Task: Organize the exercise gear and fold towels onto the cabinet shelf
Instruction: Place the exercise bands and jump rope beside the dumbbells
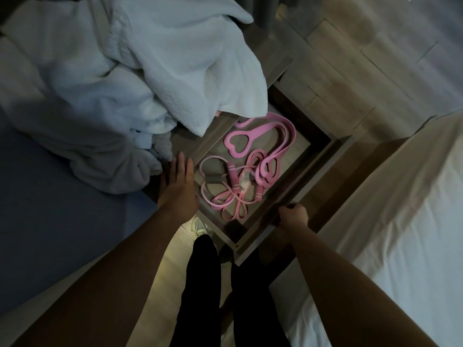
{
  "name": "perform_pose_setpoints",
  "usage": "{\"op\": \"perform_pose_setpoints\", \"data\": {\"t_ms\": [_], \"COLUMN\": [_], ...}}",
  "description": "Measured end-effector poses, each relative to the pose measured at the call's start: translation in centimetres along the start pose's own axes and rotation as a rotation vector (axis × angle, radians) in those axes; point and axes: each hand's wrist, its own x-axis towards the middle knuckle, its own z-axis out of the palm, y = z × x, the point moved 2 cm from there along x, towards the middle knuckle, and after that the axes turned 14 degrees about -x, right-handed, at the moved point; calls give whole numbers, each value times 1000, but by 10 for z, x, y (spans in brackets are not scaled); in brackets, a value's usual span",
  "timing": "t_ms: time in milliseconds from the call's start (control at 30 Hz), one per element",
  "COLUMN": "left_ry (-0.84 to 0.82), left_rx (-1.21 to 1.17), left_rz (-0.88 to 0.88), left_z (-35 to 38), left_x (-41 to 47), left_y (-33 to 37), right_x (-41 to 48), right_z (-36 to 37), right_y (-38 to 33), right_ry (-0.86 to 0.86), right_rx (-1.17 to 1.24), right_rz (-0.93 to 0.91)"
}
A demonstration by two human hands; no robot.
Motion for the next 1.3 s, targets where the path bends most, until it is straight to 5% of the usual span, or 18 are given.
{"op": "perform_pose_setpoints", "data": {"t_ms": [233,400,500,767,933,1300], "left_ry": [5,67,-13,-67,30,-27], "left_rx": [-40,-138,-352,-857,-841,-756], "left_rz": [-36,196,212,-52,13,142], "left_z": [-4,8,27,65,70,84], "left_x": [-2,-20,-14,69,118,171], "left_y": [9,62,98,129,148,197], "right_x": [-8,-23,-12,75,125,167], "right_z": [-6,-27,-32,-29,-31,-33], "right_y": [-4,-17,-45,-115,-136,-135], "right_ry": [70,537,470,145,194,86], "right_rx": [13,-435,-456,-63,-70,92], "right_rz": [-49,-567,-740,-324,-247,-205]}}
